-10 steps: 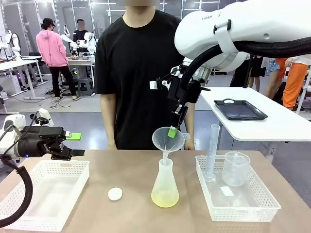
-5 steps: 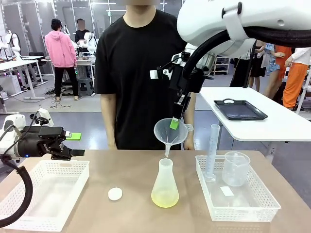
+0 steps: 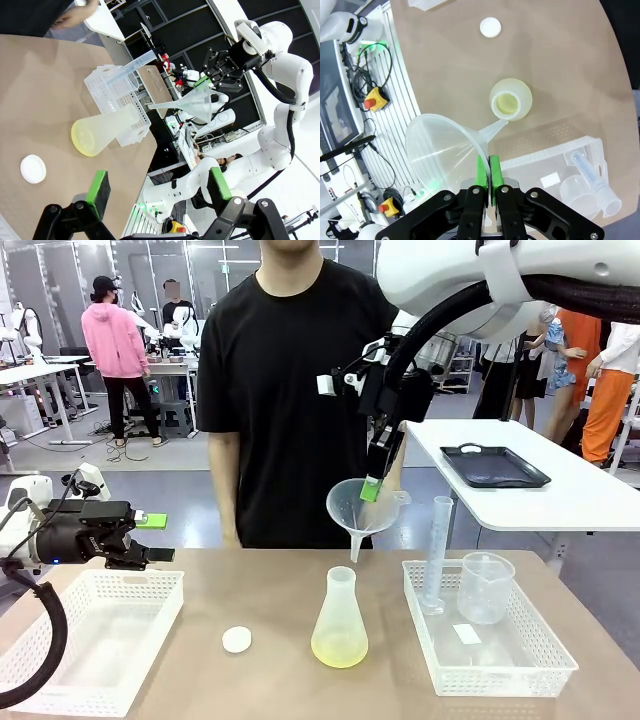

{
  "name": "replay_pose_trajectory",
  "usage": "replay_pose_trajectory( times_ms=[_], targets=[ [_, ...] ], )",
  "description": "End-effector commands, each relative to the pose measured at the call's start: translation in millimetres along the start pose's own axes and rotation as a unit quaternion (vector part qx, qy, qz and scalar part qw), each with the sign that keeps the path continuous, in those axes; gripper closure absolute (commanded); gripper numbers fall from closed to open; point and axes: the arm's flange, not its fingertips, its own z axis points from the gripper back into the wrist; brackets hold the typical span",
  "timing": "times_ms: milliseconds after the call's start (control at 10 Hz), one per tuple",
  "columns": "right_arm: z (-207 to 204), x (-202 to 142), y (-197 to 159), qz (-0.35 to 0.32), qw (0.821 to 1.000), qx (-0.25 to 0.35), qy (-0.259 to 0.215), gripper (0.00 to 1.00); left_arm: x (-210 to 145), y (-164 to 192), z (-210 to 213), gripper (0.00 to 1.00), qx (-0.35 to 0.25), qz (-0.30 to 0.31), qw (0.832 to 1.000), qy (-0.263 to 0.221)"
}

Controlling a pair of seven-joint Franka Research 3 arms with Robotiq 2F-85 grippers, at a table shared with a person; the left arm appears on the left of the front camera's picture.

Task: Prepare the solutions needed for the experiment.
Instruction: Once the solution is in the Big flask , pick up the Plastic Funnel and place it back into the right Organizing basket.

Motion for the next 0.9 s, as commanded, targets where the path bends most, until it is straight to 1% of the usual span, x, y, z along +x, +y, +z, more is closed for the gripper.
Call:
replay_pose_trajectory(
  times_ms=[0,200,400,700,800],
  targets=[
    [19.2,-22.8,-12.0,-0.043,0.999,-0.008,0.011,1.00,0.3,-2.4,-1.4,0.00,0.007,-0.002,1.000,0.003],
    [34.1,-59.2,-30.7,-0.077,0.997,-0.012,0.011,1.00,0.3,-2.4,-1.4,0.00,0.007,-0.002,1.000,0.003],
    [45.1,-104.5,-51.2,-0.128,0.992,-0.011,0.002,1.00,0.3,-2.4,-1.4,0.00,0.007,-0.002,1.000,0.003],
    [43.6,-161.2,-71.3,-0.172,0.985,0.016,-0.010,1.00,0.3,-2.4,-1.4,0.00,0.007,-0.002,1.000,0.003],
    [41.0,-171.6,-74.6,-0.180,0.983,0.023,-0.011,1.00,0.3,-2.4,-1.4,0.00,0.007,-0.002,1.000,0.003]
  ],
)
